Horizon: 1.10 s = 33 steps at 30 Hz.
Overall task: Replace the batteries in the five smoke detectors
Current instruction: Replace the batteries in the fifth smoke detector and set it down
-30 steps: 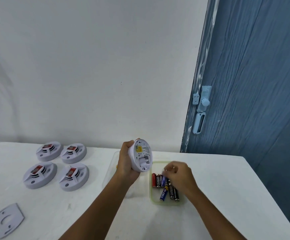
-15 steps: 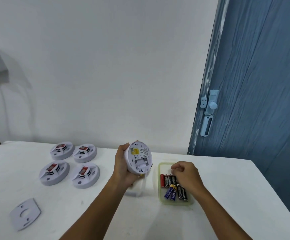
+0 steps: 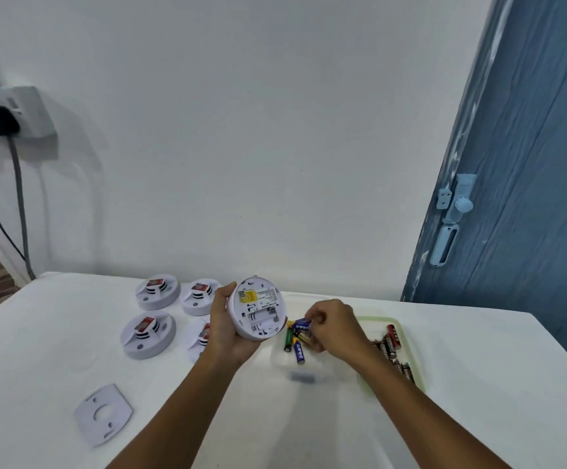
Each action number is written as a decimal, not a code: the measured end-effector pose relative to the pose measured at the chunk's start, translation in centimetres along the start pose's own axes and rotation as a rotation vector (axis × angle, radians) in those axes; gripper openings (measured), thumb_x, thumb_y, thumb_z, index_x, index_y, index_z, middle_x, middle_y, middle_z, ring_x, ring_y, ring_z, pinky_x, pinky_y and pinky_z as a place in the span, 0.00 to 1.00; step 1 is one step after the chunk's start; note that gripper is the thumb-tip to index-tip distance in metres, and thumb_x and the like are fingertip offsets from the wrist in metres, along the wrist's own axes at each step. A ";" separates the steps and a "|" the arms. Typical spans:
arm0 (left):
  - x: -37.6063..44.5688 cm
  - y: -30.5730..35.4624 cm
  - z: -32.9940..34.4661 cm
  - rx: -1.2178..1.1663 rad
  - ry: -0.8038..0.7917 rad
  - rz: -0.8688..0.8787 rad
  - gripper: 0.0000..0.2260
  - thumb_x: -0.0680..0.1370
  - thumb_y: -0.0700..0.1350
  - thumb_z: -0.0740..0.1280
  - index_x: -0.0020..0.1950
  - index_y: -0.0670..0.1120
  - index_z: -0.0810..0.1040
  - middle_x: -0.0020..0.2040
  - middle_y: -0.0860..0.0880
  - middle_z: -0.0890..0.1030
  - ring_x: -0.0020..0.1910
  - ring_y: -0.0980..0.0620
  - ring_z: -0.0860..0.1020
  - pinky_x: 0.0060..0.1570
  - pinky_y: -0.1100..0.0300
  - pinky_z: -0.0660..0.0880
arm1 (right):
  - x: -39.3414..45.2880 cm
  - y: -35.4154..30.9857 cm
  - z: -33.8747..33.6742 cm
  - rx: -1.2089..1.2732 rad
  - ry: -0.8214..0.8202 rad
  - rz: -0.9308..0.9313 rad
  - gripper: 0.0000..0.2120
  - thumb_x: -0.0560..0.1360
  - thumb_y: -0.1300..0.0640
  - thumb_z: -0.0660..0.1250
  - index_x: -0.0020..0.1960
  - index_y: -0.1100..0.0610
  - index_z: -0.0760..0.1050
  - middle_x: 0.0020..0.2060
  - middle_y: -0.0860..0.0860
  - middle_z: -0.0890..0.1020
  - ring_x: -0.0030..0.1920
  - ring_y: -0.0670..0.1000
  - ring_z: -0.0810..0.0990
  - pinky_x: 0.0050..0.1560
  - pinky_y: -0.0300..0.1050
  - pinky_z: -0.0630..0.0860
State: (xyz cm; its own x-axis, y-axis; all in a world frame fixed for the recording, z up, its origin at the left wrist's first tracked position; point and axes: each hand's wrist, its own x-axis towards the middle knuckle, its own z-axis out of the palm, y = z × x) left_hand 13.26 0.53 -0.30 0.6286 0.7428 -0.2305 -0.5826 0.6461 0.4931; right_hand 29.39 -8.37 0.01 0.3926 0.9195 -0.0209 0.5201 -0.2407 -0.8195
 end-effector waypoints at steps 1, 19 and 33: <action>0.0 0.2 -0.1 0.001 0.001 -0.002 0.19 0.68 0.55 0.65 0.53 0.46 0.80 0.54 0.41 0.79 0.55 0.40 0.74 0.60 0.42 0.68 | 0.4 -0.4 0.8 -0.085 -0.044 0.011 0.12 0.73 0.71 0.58 0.46 0.62 0.79 0.34 0.57 0.79 0.30 0.58 0.81 0.35 0.51 0.81; 0.0 2.4 -0.9 -0.073 -0.020 -0.010 0.19 0.68 0.54 0.65 0.52 0.44 0.81 0.54 0.39 0.80 0.56 0.39 0.75 0.66 0.40 0.65 | 0.4 -1.5 0.8 1.012 -0.215 0.265 0.21 0.70 0.73 0.68 0.60 0.57 0.78 0.37 0.59 0.80 0.26 0.50 0.75 0.27 0.40 0.74; -0.6 1.8 1.1 -0.032 -0.041 0.041 0.21 0.69 0.55 0.63 0.59 0.47 0.78 0.53 0.39 0.81 0.53 0.40 0.76 0.57 0.46 0.70 | -2.3 -6.1 2.6 0.676 0.094 0.009 0.11 0.71 0.66 0.72 0.50 0.59 0.73 0.31 0.56 0.82 0.29 0.50 0.76 0.30 0.41 0.71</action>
State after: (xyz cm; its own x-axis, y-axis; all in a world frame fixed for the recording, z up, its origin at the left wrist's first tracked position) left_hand 12.41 1.04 1.61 0.6238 0.7616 -0.1755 -0.6242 0.6207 0.4745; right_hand 23.35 -8.24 3.53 0.4753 0.8798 -0.0049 -0.0600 0.0268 -0.9978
